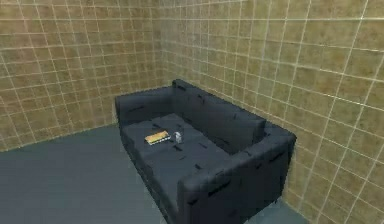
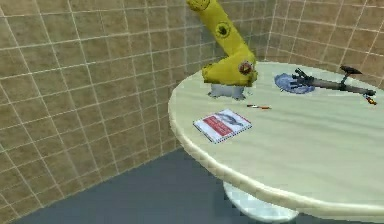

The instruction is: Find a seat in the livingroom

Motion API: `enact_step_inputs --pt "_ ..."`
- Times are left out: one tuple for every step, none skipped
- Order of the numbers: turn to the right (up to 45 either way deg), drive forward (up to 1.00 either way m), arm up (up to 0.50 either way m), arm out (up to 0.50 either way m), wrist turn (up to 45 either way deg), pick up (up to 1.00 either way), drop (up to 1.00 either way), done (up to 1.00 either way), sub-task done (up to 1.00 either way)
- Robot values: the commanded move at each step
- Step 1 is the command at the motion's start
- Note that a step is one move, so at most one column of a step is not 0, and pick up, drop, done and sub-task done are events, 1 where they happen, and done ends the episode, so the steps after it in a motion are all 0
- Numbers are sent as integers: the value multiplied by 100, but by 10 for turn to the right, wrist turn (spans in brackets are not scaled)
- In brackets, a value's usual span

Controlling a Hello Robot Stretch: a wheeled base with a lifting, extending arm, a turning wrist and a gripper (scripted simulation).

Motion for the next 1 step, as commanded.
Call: enact_step_inputs --pt "0 0 0 0 0 0 0 100 0"
